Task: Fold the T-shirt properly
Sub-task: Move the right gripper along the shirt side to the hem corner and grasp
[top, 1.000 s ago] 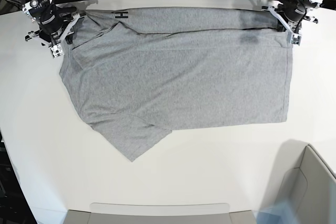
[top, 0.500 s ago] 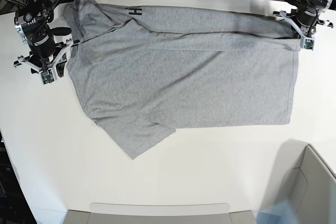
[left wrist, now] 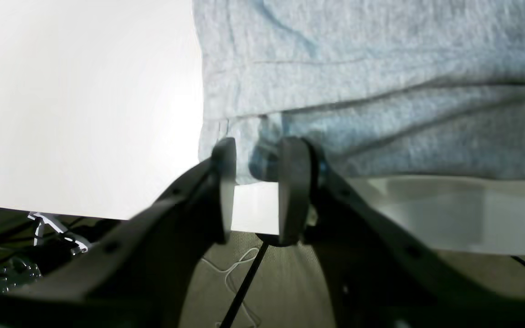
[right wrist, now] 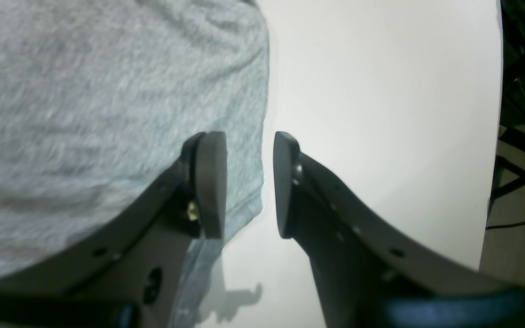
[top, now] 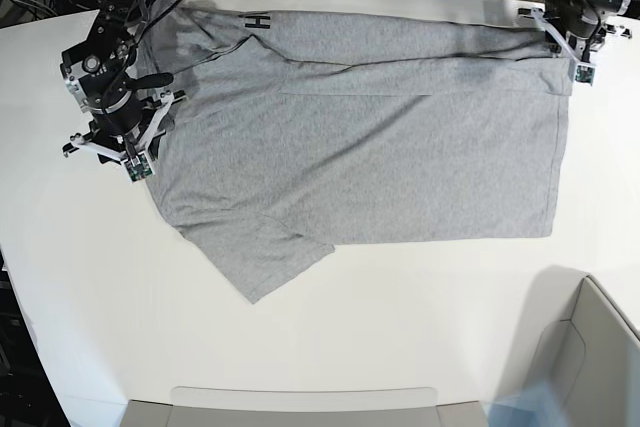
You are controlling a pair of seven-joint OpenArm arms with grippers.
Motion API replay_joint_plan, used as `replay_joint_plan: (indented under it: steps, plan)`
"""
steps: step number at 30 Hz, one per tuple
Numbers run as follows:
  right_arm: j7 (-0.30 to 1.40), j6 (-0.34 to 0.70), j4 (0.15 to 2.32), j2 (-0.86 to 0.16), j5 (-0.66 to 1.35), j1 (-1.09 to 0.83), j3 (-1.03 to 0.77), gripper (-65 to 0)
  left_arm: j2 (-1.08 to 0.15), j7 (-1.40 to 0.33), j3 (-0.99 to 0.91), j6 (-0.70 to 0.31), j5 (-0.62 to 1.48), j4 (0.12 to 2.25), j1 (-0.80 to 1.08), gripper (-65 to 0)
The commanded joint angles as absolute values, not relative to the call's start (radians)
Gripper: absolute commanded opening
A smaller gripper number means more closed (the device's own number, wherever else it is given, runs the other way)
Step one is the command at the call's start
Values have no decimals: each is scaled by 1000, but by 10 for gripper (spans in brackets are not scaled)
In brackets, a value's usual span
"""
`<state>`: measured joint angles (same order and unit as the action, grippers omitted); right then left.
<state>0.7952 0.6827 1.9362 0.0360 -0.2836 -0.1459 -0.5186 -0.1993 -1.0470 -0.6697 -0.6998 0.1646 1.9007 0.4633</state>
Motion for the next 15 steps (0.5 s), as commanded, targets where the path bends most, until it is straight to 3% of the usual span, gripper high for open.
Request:
replay_joint_plan:
  steps: [1, 9, 15]
  plan:
    - [777, 698, 1946, 30, -274, -136, -516, -467, -209, -1038, -680, -698, 170, 1939, 464, -480]
    - [777, 698, 1863, 28, -268, -47, -515, -469, -143, -903, -730, -698, 174, 1989, 410, -480]
    - [773, 698, 1661, 4, -268, 84, -397, -471, -133, -860, -674, -698, 171, 1945, 239, -480]
